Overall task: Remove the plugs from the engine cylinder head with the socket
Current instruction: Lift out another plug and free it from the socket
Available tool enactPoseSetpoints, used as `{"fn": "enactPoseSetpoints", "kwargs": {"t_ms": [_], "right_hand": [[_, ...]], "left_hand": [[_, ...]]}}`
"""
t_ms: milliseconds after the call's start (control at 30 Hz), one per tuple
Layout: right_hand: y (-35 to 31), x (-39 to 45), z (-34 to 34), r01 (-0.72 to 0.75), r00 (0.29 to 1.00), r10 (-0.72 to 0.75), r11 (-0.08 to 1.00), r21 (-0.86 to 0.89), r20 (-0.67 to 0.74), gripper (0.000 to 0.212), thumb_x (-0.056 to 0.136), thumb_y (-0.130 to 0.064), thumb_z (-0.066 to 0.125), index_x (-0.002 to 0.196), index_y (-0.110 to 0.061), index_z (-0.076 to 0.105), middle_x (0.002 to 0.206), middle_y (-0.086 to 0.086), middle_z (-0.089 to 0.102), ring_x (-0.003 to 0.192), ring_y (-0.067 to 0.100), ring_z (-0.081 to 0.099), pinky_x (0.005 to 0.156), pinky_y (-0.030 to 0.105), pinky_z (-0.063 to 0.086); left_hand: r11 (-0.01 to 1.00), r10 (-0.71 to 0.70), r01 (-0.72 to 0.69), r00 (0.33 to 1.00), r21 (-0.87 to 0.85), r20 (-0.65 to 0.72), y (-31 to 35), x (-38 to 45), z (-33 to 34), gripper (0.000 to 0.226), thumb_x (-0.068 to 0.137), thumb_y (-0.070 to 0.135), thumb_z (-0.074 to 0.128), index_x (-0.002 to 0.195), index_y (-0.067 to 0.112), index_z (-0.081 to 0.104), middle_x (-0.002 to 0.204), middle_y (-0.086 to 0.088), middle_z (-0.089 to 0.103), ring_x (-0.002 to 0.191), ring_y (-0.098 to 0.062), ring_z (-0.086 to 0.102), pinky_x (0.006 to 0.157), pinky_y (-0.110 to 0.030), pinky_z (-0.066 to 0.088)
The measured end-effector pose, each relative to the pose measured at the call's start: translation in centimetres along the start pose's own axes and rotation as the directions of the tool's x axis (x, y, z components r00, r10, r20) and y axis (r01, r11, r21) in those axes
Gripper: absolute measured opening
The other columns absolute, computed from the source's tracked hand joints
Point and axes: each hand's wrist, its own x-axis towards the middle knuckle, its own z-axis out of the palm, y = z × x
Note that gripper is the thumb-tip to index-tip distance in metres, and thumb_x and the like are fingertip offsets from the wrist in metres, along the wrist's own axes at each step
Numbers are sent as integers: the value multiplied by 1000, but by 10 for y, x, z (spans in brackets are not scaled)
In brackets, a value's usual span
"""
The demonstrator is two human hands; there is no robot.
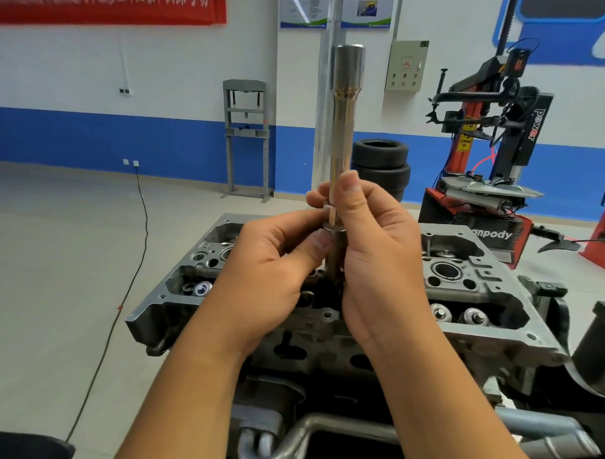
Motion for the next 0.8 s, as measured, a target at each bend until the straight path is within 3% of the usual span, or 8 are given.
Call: {"fn": "enactPoseSetpoints", "kwargs": {"t_ms": [67, 167, 233, 367, 433, 533, 700, 800], "right_hand": [[-1, 0, 0, -22, 1000, 22, 999, 29, 8, 34, 81, -48, 67, 87, -17, 77, 91, 9, 75, 90, 20, 70, 89, 44, 59], [-1, -1, 1, -3, 1000, 3, 999, 55, 11, 33, 78, -42, 75, 96, -15, 70, 88, 6, 74, 81, 16, 72, 77, 39, 64], [0, -2, 2, 16, 1000, -16, 1000, 27, -7, 34, 75, -42, 77, 95, -17, 66, 89, 7, 73, 79, 16, 72, 77, 48, 63], [1, 0, 1, 55, 998, -56, 998, -24, -34, 28, 80, -49, 71, 86, -21, 70, 91, 3, 76, 82, 11, 69, 78, 33, 61], [1, 1, 0, 39, 998, -40, 999, -22, -45, 33, 82, -52, 66, 86, -20, 73, 93, 5, 77, 88, 14, 70, 87, 40, 61], [0, 0, 1, -5, 999, 5, 1000, 4, -33, 35, 81, -53, 66, 86, -20, 77, 93, 8, 78, 90, 19, 72, 93, 50, 59], [-1, -3, 3, 22, 999, -22, 1000, 16, -42, 26, 74, -45, 77, 83, -22, 71, 88, 9, 71, 79, 24, 67, 80, 61, 60], [-1, 0, 2, 47, 998, -48, 999, -27, -30, 24, 79, -47, 71, 81, -23, 74, 89, 2, 75, 78, 18, 66, 79, 43, 61]], "left_hand": [[999, 8, -6, 997, 35, -73, -1, -1, 2, 25, 99, 14, 66, 113, 30, 78, 105, 8, 80, 95, -4, 75, 79, -15, 57], [997, -5, 17, 989, 78, -146, -2, -1, 5, 22, 88, 19, 80, 109, 23, 77, 101, 1, 81, 97, -19, 77, 84, -40, 64], [993, -6, 25, 986, 112, -166, -1, -1, 4, 27, 84, 22, 83, 110, 21, 76, 101, 1, 80, 96, -19, 77, 85, -47, 64], [990, -42, 40, 999, 132, 19, 1, -2, 3, 27, 102, 18, 66, 127, 26, 73, 115, 9, 78, 112, -11, 73, 95, -38, 61], [990, -57, 51, 997, 130, 45, 2, -1, 2, 30, 105, 10, 60, 128, 26, 71, 116, 9, 78, 114, -10, 72, 99, -34, 59], [987, -40, 45, 998, 154, -40, 2, 0, 5, 28, 99, 4, 67, 117, 24, 74, 105, 7, 80, 103, -9, 76, 93, -32, 61], [965, 5, 49, 979, 258, -203, 3, -2, 12, 24, 81, 7, 85, 98, 22, 77, 87, 9, 80, 82, -7, 77, 74, -21, 61], [921, 19, 68, 975, 384, -219, 8, -5, 12, 20, 79, 18, 86, 90, 31, 76, 84, 16, 78, 78, -2, 75, 73, -26, 63]]}}
